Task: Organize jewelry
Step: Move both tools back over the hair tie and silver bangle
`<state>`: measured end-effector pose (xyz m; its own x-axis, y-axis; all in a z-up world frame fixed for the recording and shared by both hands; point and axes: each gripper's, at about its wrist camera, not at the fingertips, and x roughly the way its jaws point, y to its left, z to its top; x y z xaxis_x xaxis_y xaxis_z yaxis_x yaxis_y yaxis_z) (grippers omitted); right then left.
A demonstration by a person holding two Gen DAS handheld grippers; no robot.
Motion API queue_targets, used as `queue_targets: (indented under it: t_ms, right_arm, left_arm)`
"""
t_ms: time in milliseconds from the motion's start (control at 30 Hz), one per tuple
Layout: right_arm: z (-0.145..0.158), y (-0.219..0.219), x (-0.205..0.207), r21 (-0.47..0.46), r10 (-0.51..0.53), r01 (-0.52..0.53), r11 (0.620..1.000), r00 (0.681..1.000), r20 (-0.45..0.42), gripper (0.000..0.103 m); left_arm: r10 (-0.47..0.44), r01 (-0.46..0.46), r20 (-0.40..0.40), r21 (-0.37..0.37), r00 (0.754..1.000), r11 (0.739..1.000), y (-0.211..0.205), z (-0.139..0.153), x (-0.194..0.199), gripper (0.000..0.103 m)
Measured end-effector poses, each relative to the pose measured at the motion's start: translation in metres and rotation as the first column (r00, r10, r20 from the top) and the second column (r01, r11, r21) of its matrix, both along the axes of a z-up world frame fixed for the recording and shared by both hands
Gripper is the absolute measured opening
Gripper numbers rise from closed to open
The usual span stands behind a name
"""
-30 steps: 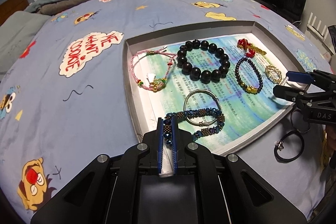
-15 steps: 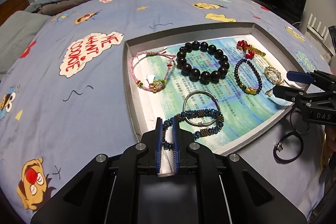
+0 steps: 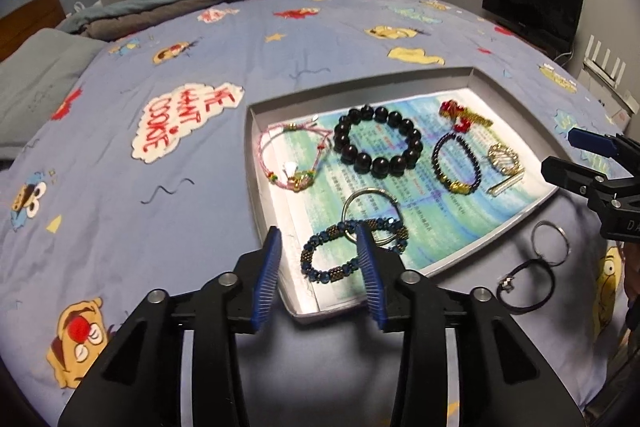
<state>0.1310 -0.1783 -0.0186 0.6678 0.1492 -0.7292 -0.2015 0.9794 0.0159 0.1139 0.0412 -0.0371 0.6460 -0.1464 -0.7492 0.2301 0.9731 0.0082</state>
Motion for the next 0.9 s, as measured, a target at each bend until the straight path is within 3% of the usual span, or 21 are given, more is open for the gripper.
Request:
queue_targets:
  t_ms: [133, 333, 533, 900]
  right_arm:
    - [0.013, -0.01, -0.008, 0.027, -0.023, 0.021, 0.999, 0.999, 0.044, 0.096]
    - [0.032, -0.027, -0.023, 0.07, -0.069, 0.061, 0.996, 0.991, 0.114, 0.097]
    - [0.032, -0.051, -0.042, 0.107, -0.111, 0.099, 0.989, 0.987, 0.119, 0.097]
    - [0.006, -0.066, -0.07, 0.088, -0.109, 0.102, 0.991, 0.991, 0.078, 0.097]
  left_arm:
    - [0.002, -0.002, 0.046, 0.006, 0.999, 1.0, -0.003, 0.015, -0.01, 0.072]
    - [0.001, -0.001, 0.092, 0.004, 0.996, 1.0, -0.008, 0.034, -0.024, 0.084]
    - [-0.025, 0.026, 0.098, -0.01, 0.995, 1.0, -0.018, 0.036, -0.043, 0.087]
    - [-0.045, 0.048, 0.042, -0.057, 0.998, 0.997, -0.039, 0.005, -0.063, 0.088]
